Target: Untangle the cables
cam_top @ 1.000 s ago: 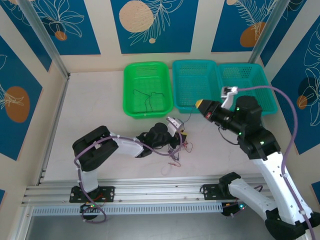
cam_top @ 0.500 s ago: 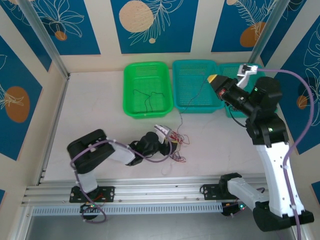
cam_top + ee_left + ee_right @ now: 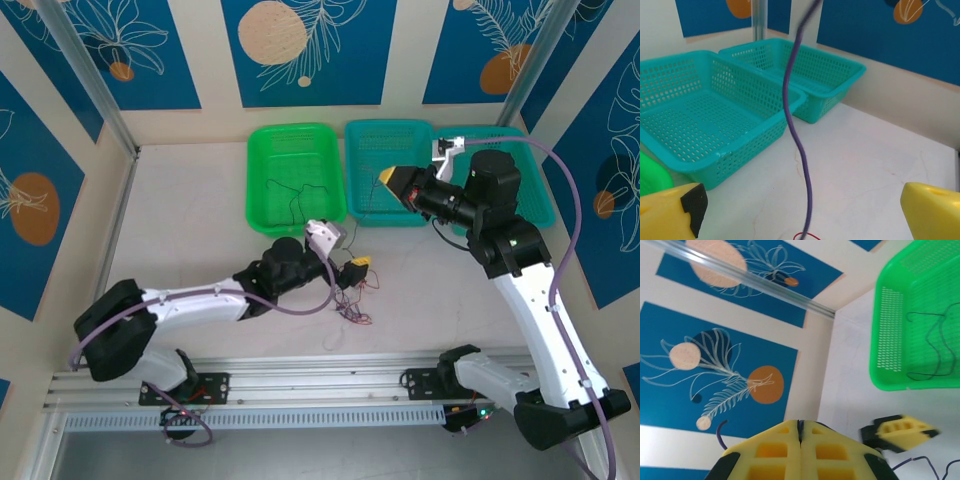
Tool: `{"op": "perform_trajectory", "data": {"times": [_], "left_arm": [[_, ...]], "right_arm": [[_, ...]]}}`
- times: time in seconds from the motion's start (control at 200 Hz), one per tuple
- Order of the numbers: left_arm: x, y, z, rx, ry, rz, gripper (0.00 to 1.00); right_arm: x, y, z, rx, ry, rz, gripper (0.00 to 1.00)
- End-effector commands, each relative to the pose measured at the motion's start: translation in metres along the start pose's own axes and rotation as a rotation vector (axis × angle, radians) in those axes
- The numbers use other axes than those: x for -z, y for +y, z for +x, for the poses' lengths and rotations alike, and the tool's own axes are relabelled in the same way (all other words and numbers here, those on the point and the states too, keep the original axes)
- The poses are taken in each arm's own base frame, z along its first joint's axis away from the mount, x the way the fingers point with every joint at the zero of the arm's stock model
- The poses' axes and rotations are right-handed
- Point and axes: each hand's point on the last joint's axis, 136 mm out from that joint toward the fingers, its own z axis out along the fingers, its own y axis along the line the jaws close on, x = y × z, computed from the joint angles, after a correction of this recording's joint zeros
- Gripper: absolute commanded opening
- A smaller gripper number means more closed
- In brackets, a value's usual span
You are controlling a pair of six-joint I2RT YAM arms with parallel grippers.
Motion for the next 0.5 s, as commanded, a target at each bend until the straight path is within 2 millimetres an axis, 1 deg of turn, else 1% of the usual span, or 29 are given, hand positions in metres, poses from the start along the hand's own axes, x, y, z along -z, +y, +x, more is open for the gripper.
{"op": "perform_trajectory", "data": {"times": [0.0, 0.04, 0.07, 0.09, 0.12, 0.185, 0.21, 0.275, 0.3, 0.33, 0.39, 0.44, 0.495], "left_arm": [[-0.023, 0.014, 0.009, 0.005, 0.043, -0.017, 0.98], [-0.029, 0.015, 0.009, 0.018, 0.041, -0.01, 0.9], [-0.033, 0.017, 0.011, 0.032, 0.04, -0.012, 0.81], [-0.035, 0.018, 0.011, 0.042, 0.037, -0.013, 0.72], [-0.036, 0.019, 0.009, 0.061, 0.027, -0.018, 0.57], [-0.034, 0.025, 0.005, 0.117, 0.019, -0.035, 0.12], [-0.031, 0.026, 0.003, 0.135, 0.02, -0.039, 0.0], [-0.022, 0.025, -0.004, 0.163, 0.016, -0.028, 0.0], [-0.017, 0.025, -0.007, 0.177, 0.012, -0.025, 0.0], [-0.011, 0.025, -0.011, 0.197, 0.01, -0.022, 0.0], [-0.002, 0.028, -0.016, 0.241, 0.03, -0.027, 0.0], [0.007, 0.032, -0.019, 0.264, 0.053, -0.048, 0.0], [0.016, 0.036, -0.023, 0.28, 0.071, -0.068, 0.0]], "right_arm": [[0.009, 0.034, 0.002, 0.074, 0.0, -0.072, 0.0], [0.01, 0.038, 0.004, 0.082, 0.002, -0.077, 0.0], [0.011, 0.041, 0.004, 0.091, 0.0, -0.078, 0.0], [0.013, 0.041, 0.005, 0.092, -0.003, -0.074, 0.0], [0.014, 0.04, 0.004, 0.097, -0.014, -0.064, 0.0], [0.018, 0.029, 0.0, 0.096, -0.048, -0.013, 0.0], [0.019, 0.023, -0.002, 0.097, -0.065, 0.014, 0.0], [0.018, -0.001, -0.005, 0.098, -0.096, 0.083, 0.0], [0.016, -0.014, -0.005, 0.094, -0.096, 0.118, 0.0], [0.012, -0.03, -0.002, 0.093, -0.083, 0.16, 0.03], [0.001, -0.06, 0.01, 0.108, -0.029, 0.233, 0.14], [-0.006, -0.086, 0.025, 0.111, 0.029, 0.286, 0.28], [-0.014, -0.111, 0.043, 0.126, 0.082, 0.331, 0.37]]}}
